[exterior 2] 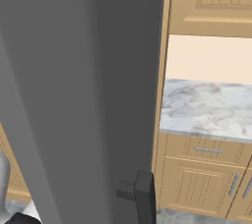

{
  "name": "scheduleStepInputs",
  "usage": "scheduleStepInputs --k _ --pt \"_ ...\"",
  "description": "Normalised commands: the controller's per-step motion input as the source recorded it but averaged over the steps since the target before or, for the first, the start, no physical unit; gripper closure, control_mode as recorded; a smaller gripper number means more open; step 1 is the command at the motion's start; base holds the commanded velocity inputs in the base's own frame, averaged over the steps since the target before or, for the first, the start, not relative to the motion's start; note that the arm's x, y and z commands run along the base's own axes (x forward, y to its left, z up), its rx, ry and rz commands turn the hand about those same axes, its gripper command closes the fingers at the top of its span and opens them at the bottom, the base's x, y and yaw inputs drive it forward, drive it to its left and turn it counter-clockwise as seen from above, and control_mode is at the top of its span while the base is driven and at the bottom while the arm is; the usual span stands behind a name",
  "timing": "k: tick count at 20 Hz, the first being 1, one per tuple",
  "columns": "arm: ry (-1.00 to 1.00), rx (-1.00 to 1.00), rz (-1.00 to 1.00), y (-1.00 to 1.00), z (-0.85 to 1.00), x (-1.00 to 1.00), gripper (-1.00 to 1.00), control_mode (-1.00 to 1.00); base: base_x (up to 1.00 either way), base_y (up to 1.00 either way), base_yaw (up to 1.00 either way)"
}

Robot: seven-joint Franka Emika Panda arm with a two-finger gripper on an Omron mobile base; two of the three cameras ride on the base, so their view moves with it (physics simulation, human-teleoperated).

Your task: Transport the fish from the fridge to the microwave and turn on the microwave.

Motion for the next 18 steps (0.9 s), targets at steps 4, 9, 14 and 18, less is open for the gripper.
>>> scheduleStepInputs --k 4,9,14,18 --pt "0.0 0.0 0.0 0.0 0.0 0.0 1.0 1.0 -0.1 0.15 0.0" --pt "0.0 0.0 0.0 0.0 0.0 0.0 1.0 1.0 -0.07 0.48 0.0" --pt "0.0 0.0 0.0 0.0 0.0 0.0 1.0 1.0 -0.08 0.55 0.0" --pt "0.0 0.0 0.0 0.0 0.0 0.0 1.0 1.0 -0.27 0.41 -0.05"
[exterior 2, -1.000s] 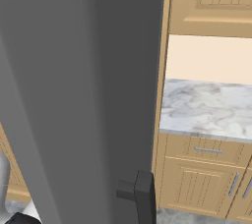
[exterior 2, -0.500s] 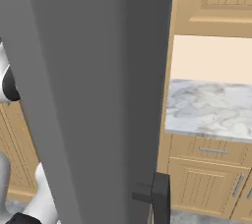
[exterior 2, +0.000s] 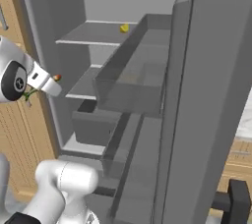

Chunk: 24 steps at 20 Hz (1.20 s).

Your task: Transport the fish from the fridge to the microwave and turn on the microwave.

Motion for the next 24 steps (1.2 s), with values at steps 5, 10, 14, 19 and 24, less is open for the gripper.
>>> scheduleStepInputs --k 5,10,14,19,24 --pt "0.0 0.0 0.0 0.0 0.0 0.0 1.0 1.0 -0.57 0.19 -0.22" --pt "0.0 0.0 0.0 0.0 0.0 0.0 1.0 1.0 -0.59 0.2 -0.41" --pt "0.0 0.0 0.0 0.0 0.0 0.0 1.0 1.0 -0.29 0.56 -0.48" --pt "0.0 0.0 0.0 0.0 0.0 0.0 1.0 1.0 -0.37 0.63 -0.45" --pt "0.0 0.0 0.0 0.0 0.0 0.0 1.0 1.0 -0.42 0.36 -0.55"
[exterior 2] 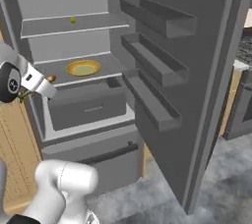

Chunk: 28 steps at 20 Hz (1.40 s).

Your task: Transport the fish from the fridge to the microwave and turn on the microwave.

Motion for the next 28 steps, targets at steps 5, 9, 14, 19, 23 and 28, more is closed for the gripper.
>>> scheduleStepInputs --k 5,9,14,19,23,28 --pt "0.0 0.0 0.0 0.0 0.0 0.0 1.0 1.0 -0.6 0.05 -0.56" --pt "0.0 0.0 0.0 0.0 0.0 0.0 1.0 1.0 -0.72 -0.02 -0.5" --pt "0.0 0.0 0.0 0.0 0.0 0.0 1.0 1.0 -0.55 -0.25 -0.51" --pt "0.0 0.0 0.0 0.0 0.0 0.0 1.0 1.0 -0.51 -0.34 -0.5" --pt "0.0 0.0 0.0 0.0 0.0 0.0 1.0 1.0 -0.51 -0.39 -0.47" --pt "0.0 0.0 0.0 0.0 0.0 0.0 1.0 1.0 -0.17 -0.31 -0.38"
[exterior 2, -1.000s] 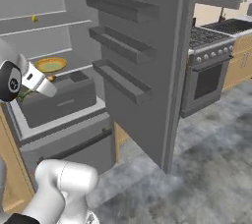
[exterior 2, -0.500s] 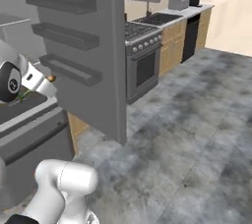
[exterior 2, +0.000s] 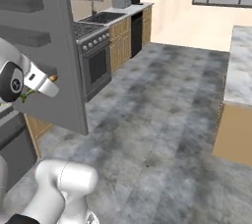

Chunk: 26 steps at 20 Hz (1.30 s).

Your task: Transport the fish from the fridge to the microwave and turn on the microwave.

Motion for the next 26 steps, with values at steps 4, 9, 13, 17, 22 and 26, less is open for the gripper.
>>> scheduleStepInputs --k 4,9,13,17,22,26 --pt "0.0 0.0 0.0 0.0 0.0 0.0 1.0 1.0 0.0 -0.54 -0.24" --pt "0.0 0.0 0.0 0.0 0.0 0.0 1.0 1.0 0.2 -0.71 -0.15" --pt "0.0 0.0 0.0 0.0 0.0 0.0 1.0 1.0 0.5 -0.78 -0.1" --pt "0.0 0.0 0.0 0.0 0.0 0.0 1.0 1.0 0.82 -0.52 -0.05" --pt "0.0 0.0 0.0 0.0 0.0 0.0 1.0 1.0 0.98 -0.12 -0.01" --pt "0.0 0.0 0.0 0.0 0.0 0.0 1.0 1.0 1.0 0.0 -0.02"
